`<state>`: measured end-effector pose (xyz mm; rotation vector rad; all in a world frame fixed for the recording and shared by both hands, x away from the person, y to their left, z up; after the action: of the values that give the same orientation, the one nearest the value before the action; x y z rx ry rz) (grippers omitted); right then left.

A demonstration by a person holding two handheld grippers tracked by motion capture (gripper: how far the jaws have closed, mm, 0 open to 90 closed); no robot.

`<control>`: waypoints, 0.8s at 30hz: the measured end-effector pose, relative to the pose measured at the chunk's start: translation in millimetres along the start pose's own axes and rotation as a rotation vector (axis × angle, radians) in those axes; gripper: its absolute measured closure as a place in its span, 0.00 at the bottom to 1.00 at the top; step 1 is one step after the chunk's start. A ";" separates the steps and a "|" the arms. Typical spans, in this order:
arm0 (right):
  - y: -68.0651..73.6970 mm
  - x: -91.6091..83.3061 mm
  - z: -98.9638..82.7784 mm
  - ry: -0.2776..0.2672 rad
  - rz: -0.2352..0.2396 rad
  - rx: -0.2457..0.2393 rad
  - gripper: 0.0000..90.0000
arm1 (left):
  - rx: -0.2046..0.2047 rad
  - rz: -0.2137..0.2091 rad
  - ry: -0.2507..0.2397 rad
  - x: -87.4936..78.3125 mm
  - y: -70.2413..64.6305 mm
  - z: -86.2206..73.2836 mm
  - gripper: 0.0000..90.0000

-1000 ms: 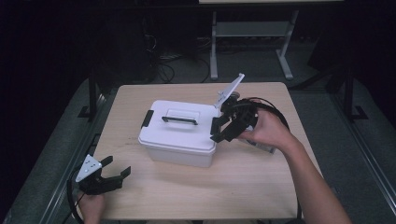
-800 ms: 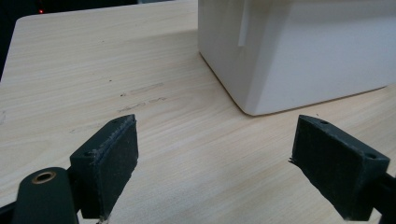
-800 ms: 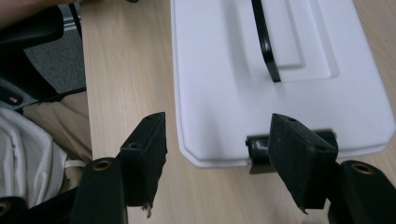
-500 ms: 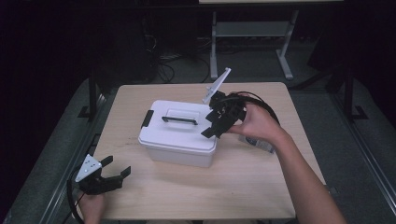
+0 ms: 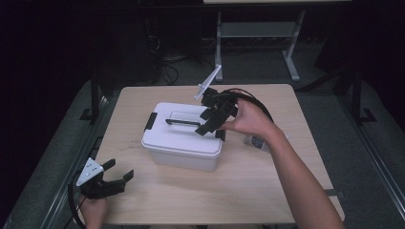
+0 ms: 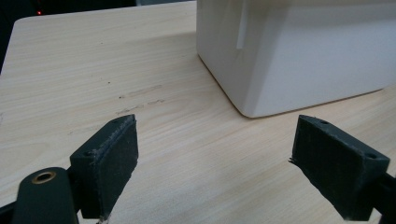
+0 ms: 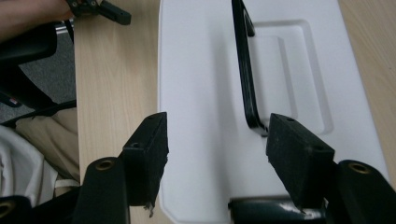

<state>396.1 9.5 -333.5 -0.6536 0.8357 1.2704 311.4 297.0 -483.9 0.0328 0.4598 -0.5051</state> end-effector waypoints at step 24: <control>-15.4 40.1 35.0 0.115 -0.002 -0.023 0.53 | -0.010 0.000 -0.012 -2.2 2.0 0.5 0.15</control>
<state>420.7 57.0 -347.8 -0.7512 0.9152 1.2509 310.9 299.8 -482.7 0.0198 0.4509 -0.5030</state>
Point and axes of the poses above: each handheld gripper's, and its own axes: x roughly forward along the jaws, z roughly out of its top, y roughly to its left, the point moved 9 cm from there along x, roughly forward along the jaws, and after that the axes turned 3 degrees about -x, right-handed, at the moved point
